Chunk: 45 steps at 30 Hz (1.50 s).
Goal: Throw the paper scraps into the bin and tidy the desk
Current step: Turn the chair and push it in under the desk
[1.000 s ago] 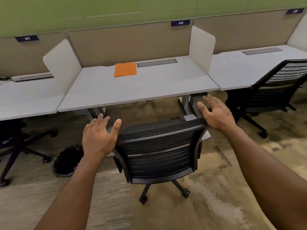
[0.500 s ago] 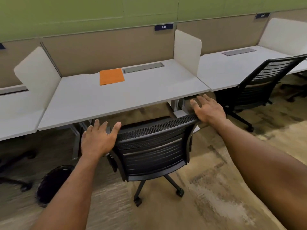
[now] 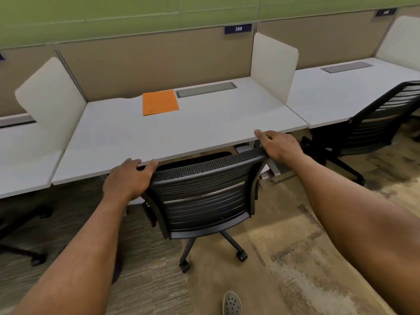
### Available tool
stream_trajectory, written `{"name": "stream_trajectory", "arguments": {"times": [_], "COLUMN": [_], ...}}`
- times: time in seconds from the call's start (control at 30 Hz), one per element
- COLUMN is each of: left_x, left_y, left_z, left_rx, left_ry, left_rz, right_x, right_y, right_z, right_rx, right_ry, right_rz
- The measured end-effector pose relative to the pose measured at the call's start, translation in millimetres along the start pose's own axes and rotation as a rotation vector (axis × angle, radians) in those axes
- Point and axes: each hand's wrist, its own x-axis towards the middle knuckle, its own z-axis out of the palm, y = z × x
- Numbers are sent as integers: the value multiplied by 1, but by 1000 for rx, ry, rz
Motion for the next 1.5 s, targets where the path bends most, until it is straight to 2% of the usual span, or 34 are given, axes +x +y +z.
{"name": "stream_trajectory", "arguments": {"times": [0.3,0.6,1.03,1.5], "left_x": [74,142,200,240], "left_y": [-24,-37,-47,-52], "left_z": [-4,-5,-10,-19], "left_rx": [101,112,68,17], "left_ry": [-39,10,64,12], "left_rz": [22,8,42,-1], "right_x": [67,127,166,189], "right_y": [-43,-78,-106,-127], "right_z": [25,42,46,54], "right_rx": [-19,98,125,129], "right_ry": [-72,-30,-33,-45], "right_rz": [-87,-78,-49,-5]}}
